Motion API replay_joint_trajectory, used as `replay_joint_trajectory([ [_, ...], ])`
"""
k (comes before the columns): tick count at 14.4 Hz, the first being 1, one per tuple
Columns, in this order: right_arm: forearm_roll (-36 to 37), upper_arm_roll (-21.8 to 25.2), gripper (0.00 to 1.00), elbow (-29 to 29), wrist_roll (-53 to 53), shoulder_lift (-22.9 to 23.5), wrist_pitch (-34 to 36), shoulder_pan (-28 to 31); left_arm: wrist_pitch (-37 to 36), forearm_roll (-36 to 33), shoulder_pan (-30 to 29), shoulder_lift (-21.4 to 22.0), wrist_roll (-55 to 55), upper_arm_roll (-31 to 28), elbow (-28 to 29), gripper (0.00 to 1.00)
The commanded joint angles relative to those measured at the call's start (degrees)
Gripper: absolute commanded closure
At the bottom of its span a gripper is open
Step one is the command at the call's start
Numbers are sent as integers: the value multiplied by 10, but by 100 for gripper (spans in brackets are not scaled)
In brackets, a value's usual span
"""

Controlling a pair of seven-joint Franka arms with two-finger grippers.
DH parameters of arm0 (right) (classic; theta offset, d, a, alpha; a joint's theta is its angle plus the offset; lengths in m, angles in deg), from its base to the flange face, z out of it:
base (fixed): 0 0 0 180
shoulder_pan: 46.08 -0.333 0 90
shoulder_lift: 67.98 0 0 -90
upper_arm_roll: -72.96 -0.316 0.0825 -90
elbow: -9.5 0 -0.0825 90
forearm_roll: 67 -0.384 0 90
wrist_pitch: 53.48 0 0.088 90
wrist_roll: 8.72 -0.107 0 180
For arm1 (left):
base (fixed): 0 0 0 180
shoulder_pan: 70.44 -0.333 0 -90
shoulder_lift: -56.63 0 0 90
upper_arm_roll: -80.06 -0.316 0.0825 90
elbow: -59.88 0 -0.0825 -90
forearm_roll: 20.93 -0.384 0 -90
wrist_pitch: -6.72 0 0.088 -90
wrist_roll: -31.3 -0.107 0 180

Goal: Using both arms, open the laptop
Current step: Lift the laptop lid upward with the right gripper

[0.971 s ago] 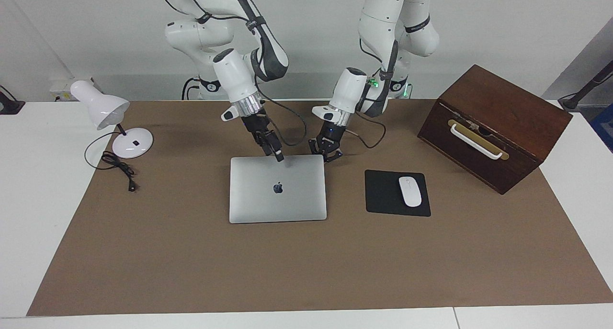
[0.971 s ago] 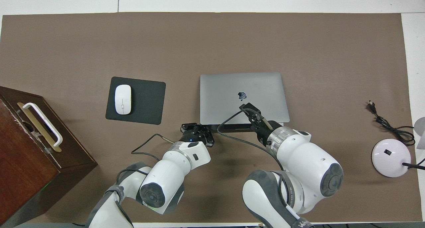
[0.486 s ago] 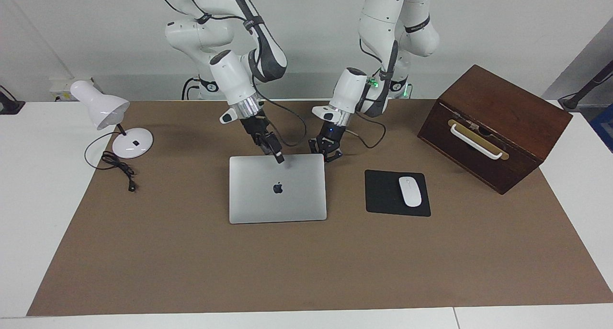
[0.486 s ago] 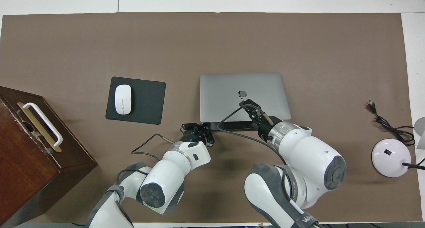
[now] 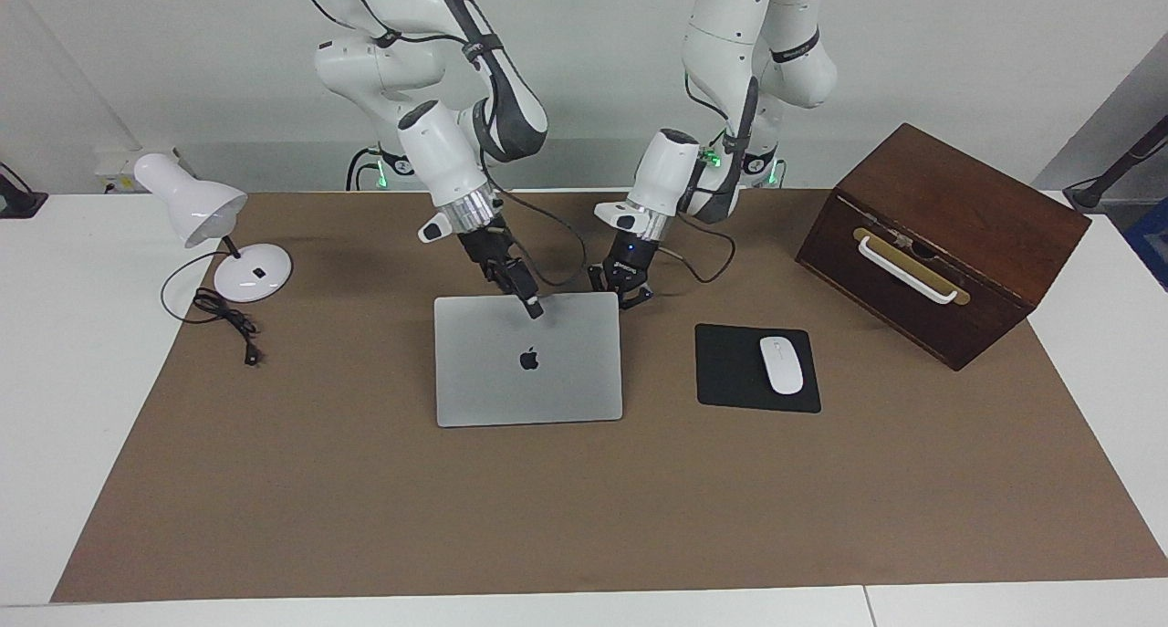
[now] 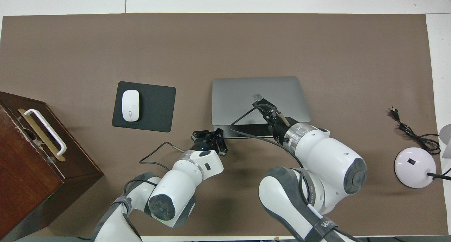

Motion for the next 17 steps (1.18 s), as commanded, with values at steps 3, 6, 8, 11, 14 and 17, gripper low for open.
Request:
replay_joint_trajectory([
  [3,-15,-2,2,45,40,39,-2,22,6,14,6,-39,-2,-7,-15,100],
  [6,-14,-2,2,60,58,52,3,31,6,14,6,-39,-2,-8,-15,100],
  [8,-14,-1,2,74,59,58,20,36,6,14,6,-39,-2,-8,-15,100],
  [11,-14,-1,1,103,69,68,33,45,6,14,6,-39,-2,-8,-15,100],
  [14,-14,-1,2,105,66,69,35,45,6,14,5,-39,-1,-8,-15,100],
  [17,-14,-1,2,124,59,68,63,40,6,14,5,-39,-1,-8,-15,100],
])
